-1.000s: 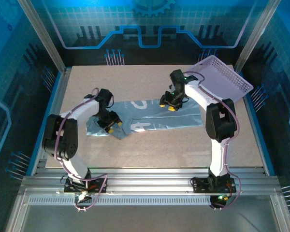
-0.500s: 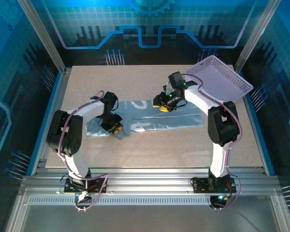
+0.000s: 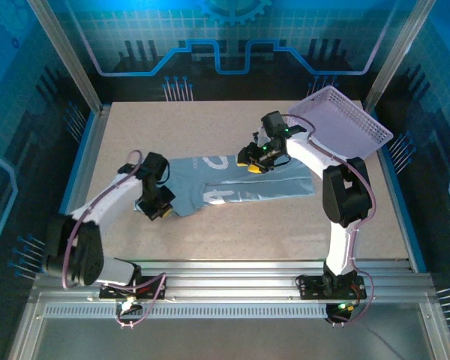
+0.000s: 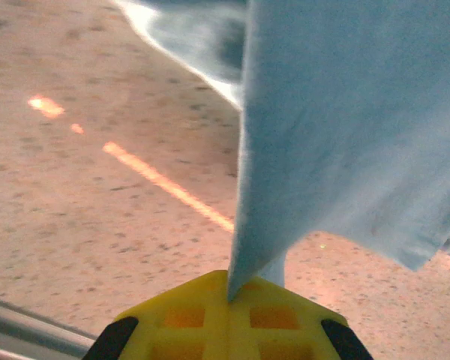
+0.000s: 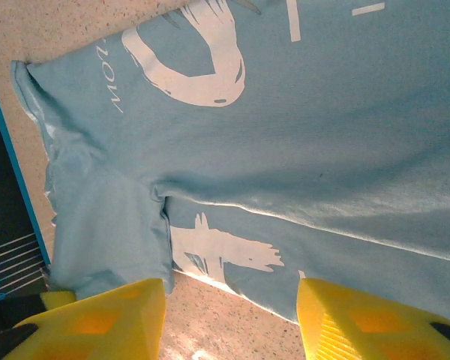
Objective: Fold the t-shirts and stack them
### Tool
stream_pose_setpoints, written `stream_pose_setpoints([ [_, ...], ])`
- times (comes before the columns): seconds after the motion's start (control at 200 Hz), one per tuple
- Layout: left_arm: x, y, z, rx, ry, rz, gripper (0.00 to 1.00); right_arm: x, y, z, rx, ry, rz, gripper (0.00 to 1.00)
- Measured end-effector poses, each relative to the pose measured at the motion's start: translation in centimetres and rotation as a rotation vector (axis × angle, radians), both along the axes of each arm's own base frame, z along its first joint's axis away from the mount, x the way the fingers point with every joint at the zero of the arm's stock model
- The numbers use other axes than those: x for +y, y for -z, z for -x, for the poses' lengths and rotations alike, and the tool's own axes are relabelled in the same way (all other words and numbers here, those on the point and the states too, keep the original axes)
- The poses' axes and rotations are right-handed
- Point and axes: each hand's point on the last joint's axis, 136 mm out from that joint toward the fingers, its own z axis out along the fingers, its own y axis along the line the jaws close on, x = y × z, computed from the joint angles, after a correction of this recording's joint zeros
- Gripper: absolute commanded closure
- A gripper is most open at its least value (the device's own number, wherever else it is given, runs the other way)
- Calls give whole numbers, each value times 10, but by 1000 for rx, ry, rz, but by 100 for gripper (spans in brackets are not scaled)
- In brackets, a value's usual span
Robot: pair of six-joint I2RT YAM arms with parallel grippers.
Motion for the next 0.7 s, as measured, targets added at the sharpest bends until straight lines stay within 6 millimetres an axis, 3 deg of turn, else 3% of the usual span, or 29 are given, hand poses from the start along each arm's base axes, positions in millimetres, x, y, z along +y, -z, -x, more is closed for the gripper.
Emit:
stream_pose_setpoints([
  [0.165, 15, 7, 17, 40, -31, -38, 100, 4, 0, 3, 1, -11, 1, 49],
  [0.28, 17, 15, 25, 70, -28, -46, 58, 6, 1, 6, 6, -19, 4, 49],
  [0.34, 17, 19, 28, 90, -27, -49, 49, 6, 1, 7, 8, -23, 6, 49],
  [0.5, 26, 17, 25, 90, -33, -69, 55, 6, 1, 8, 6, -30, 9, 49],
  [0.7, 63, 5, -24, -84, -162, -23, 55, 6, 1, 8, 5, -32, 8, 49],
])
